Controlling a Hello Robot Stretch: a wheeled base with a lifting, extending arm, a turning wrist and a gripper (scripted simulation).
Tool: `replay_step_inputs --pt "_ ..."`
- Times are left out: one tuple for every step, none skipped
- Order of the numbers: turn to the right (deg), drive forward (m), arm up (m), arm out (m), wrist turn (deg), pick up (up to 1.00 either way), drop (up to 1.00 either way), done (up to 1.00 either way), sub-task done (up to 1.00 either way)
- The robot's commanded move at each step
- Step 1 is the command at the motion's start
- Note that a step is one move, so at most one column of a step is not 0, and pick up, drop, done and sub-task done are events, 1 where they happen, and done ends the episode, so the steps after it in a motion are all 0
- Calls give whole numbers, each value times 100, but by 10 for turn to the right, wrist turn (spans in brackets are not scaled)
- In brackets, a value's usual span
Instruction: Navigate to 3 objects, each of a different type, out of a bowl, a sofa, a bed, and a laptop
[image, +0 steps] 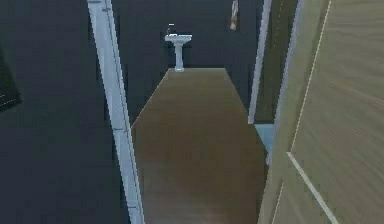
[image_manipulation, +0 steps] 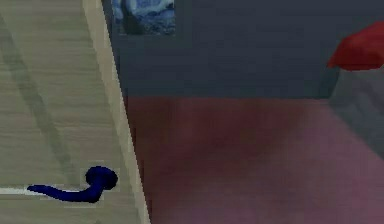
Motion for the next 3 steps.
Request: replay_step_inputs --pt "0 50 0 0 0 0 0 0 0" --pt "0 60 0 0 0 0 0 0 0" --pt "150 0 0 0 0 0 0 0 0"
